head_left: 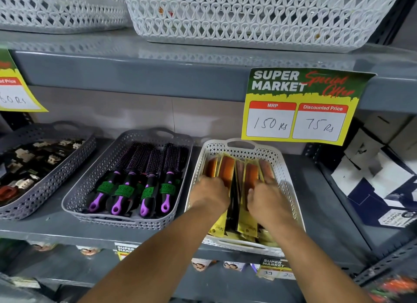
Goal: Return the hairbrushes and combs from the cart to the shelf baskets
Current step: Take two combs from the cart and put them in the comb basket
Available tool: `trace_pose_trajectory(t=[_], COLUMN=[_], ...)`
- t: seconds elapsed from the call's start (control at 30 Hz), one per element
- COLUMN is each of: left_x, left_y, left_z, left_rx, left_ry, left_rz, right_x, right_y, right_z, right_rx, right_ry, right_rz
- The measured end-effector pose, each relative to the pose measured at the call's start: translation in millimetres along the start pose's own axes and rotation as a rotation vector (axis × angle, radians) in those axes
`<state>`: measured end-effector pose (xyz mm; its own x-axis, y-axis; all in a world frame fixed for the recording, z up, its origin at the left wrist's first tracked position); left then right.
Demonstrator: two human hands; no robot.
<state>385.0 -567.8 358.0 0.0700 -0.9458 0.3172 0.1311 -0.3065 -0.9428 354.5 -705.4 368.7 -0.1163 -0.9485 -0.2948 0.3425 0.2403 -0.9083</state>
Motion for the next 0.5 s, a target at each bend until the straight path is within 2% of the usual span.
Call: trace_pose_trajectory(t=[0.07,0.17,0.33,0.5], left_x=[0.6,0.1,1.5,-1.6], left_y=[-5.8,-11.2,-5.3,-7.6], left_z=[3.4,9.0,8.9,13.6], left_rx=[0.070,0.131,0.008,-0.091], left_ry=[0.060,0.110,0.127,0.012], left_rz=[0.080,0.142,0.230,0.131], right_x=[12.0,27.8,34.3,35.9], right_y=[-11.8,-14.5,7.6,11.0], right_z=[9.6,16.1,2.6,0.4], right_rx=[0.054,0.042,-0.173,-0.159], right_ry=[0.023,-0.003,0.068,0.072], right_rz=[0.066,-0.031,-0.086,-0.094])
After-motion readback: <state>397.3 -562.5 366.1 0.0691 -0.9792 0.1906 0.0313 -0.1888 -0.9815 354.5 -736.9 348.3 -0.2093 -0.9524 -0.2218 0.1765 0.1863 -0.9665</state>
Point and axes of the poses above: each hand's wrist, its own z-axis towards the middle knuckle, its own y-axis out of the palm, x = y × z, the point moved 4 cm from there along z, towards the middle knuckle, and after that the axes turned 11 degrees about x, right-handed, at the moved point
